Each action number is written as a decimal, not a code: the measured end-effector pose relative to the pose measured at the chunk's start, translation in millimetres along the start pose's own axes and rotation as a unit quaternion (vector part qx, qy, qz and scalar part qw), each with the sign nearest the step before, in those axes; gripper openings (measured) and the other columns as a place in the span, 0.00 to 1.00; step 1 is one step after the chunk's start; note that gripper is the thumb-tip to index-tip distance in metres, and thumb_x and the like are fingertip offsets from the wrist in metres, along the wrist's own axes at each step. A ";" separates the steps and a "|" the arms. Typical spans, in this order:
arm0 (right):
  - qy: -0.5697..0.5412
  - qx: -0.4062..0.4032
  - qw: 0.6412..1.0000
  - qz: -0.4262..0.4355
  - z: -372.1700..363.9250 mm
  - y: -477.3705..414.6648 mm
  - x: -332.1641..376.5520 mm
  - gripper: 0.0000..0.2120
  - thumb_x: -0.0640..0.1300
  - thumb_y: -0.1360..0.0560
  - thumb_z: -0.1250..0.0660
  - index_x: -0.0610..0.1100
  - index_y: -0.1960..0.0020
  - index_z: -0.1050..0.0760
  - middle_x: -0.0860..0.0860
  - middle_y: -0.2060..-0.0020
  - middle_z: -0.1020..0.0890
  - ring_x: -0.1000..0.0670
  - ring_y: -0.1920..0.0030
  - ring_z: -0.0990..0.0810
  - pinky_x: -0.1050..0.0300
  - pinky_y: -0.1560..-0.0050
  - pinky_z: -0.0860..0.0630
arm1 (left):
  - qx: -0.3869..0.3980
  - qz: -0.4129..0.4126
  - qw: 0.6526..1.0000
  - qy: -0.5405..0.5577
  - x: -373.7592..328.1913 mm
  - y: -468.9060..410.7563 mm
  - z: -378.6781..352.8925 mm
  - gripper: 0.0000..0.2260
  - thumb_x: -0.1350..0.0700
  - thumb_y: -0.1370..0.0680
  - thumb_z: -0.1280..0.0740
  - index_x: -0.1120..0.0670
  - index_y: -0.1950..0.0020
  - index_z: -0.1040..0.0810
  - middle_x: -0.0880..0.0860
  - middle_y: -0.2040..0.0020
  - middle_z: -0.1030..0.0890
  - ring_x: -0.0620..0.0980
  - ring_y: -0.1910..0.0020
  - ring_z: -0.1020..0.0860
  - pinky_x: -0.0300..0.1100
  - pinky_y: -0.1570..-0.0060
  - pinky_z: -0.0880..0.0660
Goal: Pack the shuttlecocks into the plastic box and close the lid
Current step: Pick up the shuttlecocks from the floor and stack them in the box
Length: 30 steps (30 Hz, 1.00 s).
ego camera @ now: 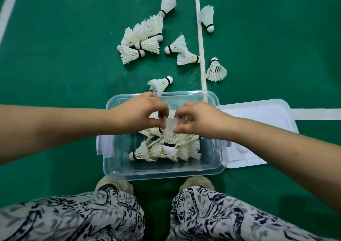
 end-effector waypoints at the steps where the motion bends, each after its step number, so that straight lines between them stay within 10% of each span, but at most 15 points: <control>1: 0.001 0.001 1.000 0.002 -0.6 -1.1 0.4 0.13 0.53 0.27 0.31 0.46 0.47 0.24 0.52 0.55 0.27 0.52 0.54 0.29 0.58 0.53 0.33 | -0.005 -0.009 1.000 0.001 1.6 2.3 -0.6 0.08 0.53 0.29 0.28 0.55 0.53 0.21 0.44 0.59 0.25 0.48 0.48 0.30 0.33 0.52 0.39; 10: -0.113 -0.093 0.988 -0.049 24.1 -3.2 -20.0 0.12 0.51 0.31 0.27 0.55 0.63 0.30 0.59 0.65 0.28 0.58 0.62 0.29 0.59 0.55 0.32 | -0.053 0.013 0.998 0.019 14.3 35.4 -2.3 0.10 0.44 0.29 0.41 0.49 0.62 0.32 0.41 0.68 0.31 0.43 0.68 0.31 0.34 0.67 0.35; 18: -0.203 -0.126 0.968 -0.076 22.6 -5.1 -21.5 0.06 0.49 0.27 0.31 0.52 0.61 0.27 0.53 0.65 0.25 0.52 0.66 0.25 0.49 0.56 0.19 | -0.058 0.237 0.949 0.198 29.6 22.9 -51.3 0.12 0.55 0.27 0.31 0.49 0.67 0.31 0.46 0.68 0.24 0.47 0.66 0.23 0.43 0.63 0.25; 30: -0.218 -0.102 0.968 -0.075 14.0 -4.5 -23.0 0.04 0.47 0.25 0.33 0.48 0.56 0.25 0.54 0.68 0.27 0.53 0.68 0.27 0.50 0.59 0.19 | 0.063 0.272 0.920 0.276 20.1 7.8 -95.0 0.10 0.57 0.28 0.29 0.56 0.62 0.29 0.53 0.64 0.22 0.56 0.57 0.18 0.51 0.52 0.21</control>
Point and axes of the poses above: each hand's wrist, its own y-axis away from the middle knuckle, its own z-axis out of the back of the hand, x = y × z, the point moved 7 cm from there along -y, towards the middle knuckle
